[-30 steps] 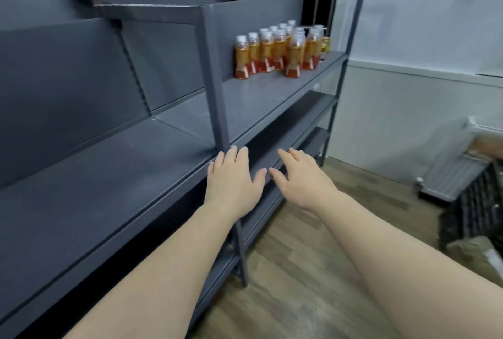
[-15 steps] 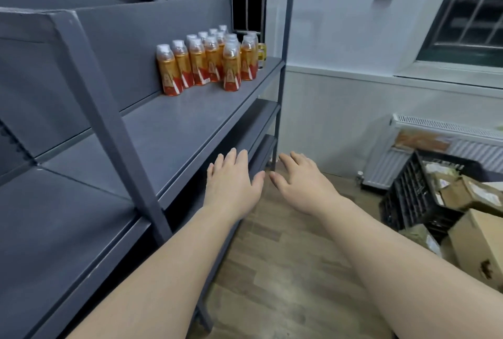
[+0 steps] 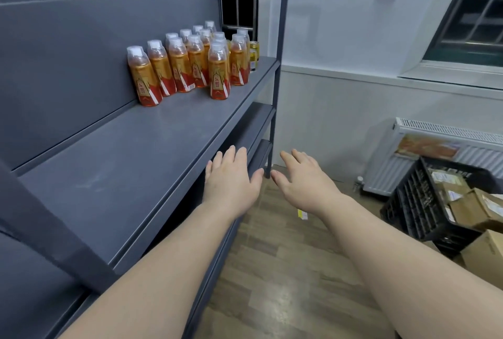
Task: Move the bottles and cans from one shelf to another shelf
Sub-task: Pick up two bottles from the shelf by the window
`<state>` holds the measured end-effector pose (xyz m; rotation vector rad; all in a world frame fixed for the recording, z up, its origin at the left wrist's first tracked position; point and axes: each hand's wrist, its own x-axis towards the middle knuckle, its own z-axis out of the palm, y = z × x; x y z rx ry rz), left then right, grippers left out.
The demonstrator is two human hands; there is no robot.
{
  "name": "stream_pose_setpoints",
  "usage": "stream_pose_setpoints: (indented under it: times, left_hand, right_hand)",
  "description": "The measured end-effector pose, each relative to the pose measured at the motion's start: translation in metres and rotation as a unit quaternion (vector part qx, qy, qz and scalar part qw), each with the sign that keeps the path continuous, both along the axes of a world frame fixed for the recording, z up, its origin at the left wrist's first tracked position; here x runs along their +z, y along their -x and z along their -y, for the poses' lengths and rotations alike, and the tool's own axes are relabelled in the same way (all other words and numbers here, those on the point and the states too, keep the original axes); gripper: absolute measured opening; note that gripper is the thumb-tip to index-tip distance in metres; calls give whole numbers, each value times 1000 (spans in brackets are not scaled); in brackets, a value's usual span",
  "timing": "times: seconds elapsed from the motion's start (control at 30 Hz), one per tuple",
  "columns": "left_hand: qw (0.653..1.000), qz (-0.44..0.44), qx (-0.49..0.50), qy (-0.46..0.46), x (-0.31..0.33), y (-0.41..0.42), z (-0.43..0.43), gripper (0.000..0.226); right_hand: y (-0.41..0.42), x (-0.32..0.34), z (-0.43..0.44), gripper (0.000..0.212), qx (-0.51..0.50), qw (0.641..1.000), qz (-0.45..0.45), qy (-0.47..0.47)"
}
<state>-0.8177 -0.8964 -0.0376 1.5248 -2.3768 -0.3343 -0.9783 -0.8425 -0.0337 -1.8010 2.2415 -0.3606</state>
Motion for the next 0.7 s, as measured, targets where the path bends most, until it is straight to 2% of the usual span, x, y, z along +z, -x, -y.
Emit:
stream_pose_setpoints:
  times: [0.4,0.7]
  left_hand:
    - [995,21,94,13,8,65,93,62]
    - [982,25,189,-2,6,42,165,64]
  right_hand:
    - [85,7,114,67,73,997,25,15]
    - [67,1,209,69,153,987,38,7]
